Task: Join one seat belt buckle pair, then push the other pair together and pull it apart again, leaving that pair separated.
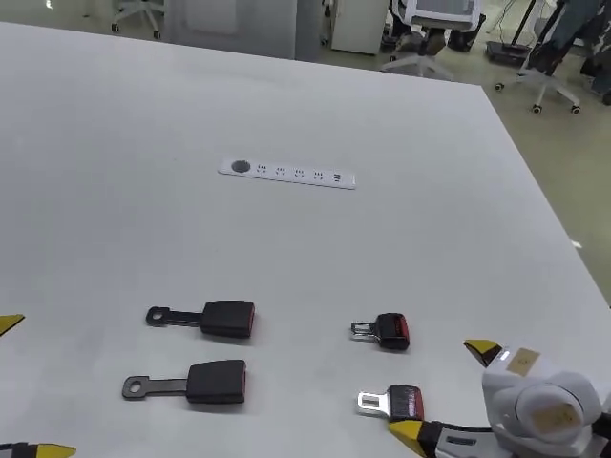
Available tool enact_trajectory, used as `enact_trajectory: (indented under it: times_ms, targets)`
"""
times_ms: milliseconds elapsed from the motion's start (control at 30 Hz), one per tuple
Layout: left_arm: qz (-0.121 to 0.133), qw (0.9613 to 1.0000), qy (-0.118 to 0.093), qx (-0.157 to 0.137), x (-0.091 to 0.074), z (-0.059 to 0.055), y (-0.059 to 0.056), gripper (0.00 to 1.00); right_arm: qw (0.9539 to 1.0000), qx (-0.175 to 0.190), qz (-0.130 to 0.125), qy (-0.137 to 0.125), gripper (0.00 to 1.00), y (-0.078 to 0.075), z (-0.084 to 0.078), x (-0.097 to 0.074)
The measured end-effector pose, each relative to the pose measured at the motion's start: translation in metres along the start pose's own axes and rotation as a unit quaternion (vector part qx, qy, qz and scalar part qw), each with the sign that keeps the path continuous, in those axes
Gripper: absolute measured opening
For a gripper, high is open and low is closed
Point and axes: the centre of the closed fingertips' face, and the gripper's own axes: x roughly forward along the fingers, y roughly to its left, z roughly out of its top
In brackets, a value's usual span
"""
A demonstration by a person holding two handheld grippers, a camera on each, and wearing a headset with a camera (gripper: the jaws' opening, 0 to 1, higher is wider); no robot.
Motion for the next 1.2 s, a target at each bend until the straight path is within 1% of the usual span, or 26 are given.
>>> enact_trajectory:
  times_ms: [100,200,333,433,500,533,567,600,667,733,767,800,833,867,900,933,967,1000,1033,1100,1133,1200]
  targets:
    - [-0.001,1.0000,0.002,0.003,0.000,-0.001,-0.001,1.00,1.0000,0.003,-0.001,-0.001,0.80,0.000,0.000,-0.001]
    - [-0.004,1.0000,0.003,-0.001,0.000,-0.001,-0.002,0.96,0.9998,0.018,0.006,0.000,0.77,0.002,-0.002,-0.002]
    - [0.005,1.0000,0.004,-0.004,-0.001,-0.001,0.002,0.97,0.9996,0.027,0.011,-0.004,0.73,0.004,-0.002,-0.004]
    - [0.006,1.0000,0.003,-0.004,-0.001,-0.001,0.002,0.97,0.9995,0.028,0.012,-0.011,0.70,0.004,-0.001,-0.006]
    - [0.007,1.0000,0.004,0.003,-0.001,-0.001,0.003,0.96,0.9995,0.026,0.017,-0.009,0.69,0.006,-0.002,-0.006]
    - [0.010,0.9999,0.001,0.004,-0.002,0.000,0.004,0.96,0.9994,0.027,0.022,-0.008,0.65,0.007,-0.002,-0.006]
    - [0.012,0.9999,0.001,-0.001,-0.002,0.000,0.005,0.96,0.9993,0.024,0.028,-0.007,0.63,0.009,-0.003,-0.006]
    - [0.014,0.9999,0.002,-0.003,-0.003,0.000,0.007,0.96,0.9993,0.023,0.027,-0.007,0.62,0.008,-0.004,-0.007]
    - [0.018,0.9998,-0.002,0.003,-0.004,0.003,0.008,0.96,0.9995,0.021,0.024,-0.007,0.64,0.008,-0.005,-0.007]
    - [0.005,0.9999,-0.006,0.009,-0.003,0.005,0.002,0.96,0.9995,0.014,0.029,-0.006,0.62,0.011,-0.005,-0.009]
    - [-0.007,0.9998,-0.007,0.019,-0.002,0.006,-0.003,0.97,0.9995,0.001,0.031,-0.003,0.62,0.013,-0.005,-0.010]
    - [-0.016,0.9996,-0.002,0.022,-0.001,0.004,-0.007,0.97,0.9994,-0.013,0.031,0.002,0.62,0.013,-0.007,-0.011]
    - [-0.037,0.9992,0.008,0.012,-0.001,0.000,-0.015,0.96,0.9992,-0.030,0.027,0.009,0.61,0.011,-0.009,-0.011]
    - [-0.045,0.9989,0.012,0.009,0.000,-0.001,-0.018,0.95,0.9988,-0.036,0.030,0.011,0.61,0.012,-0.009,-0.011]
    - [-0.047,0.9987,0.016,0.013,0.000,-0.002,-0.018,0.94,0.9985,-0.041,0.034,0.013,0.60,0.013,-0.010,-0.011]
    - [-0.065,0.9975,0.024,0.010,0.000,-0.004,-0.024,0.93,0.9983,-0.049,0.030,0.013,0.61,0.011,-0.010,-0.011]
    - [-0.073,0.9970,0.027,0.007,0.000,-0.005,-0.027,0.91,0.9981,-0.051,0.032,0.014,0.62,0.012,-0.010,-0.011]
    - [-0.083,0.9960,0.031,0.003,-0.001,-0.006,-0.029,0.91,0.9970,-0.061,0.044,0.018,0.61,0.014,-0.012,-0.011]
    - [-0.104,0.9937,0.039,-0.003,-0.001,-0.009,-0.034,0.91,0.9967,-0.065,0.044,0.019,0.60,0.014,-0.012,-0.011]
    - [-0.120,0.9914,0.054,0.000,0.001,-0.010,-0.036,0.91,0.9952,-0.079,0.051,0.026,0.58,0.014,-0.014,-0.009]
    - [-0.120,0.9915,0.051,0.005,0.003,-0.008,-0.034,0.90,0.9943,-0.086,0.055,0.030,0.58,0.015,-0.016,-0.008]
    - [-0.128,0.9903,0.052,0.008,0.007,-0.002,-0.035,0.90,0.9924,-0.101,0.060,0.037,0.59,0.016,-0.018,-0.006]
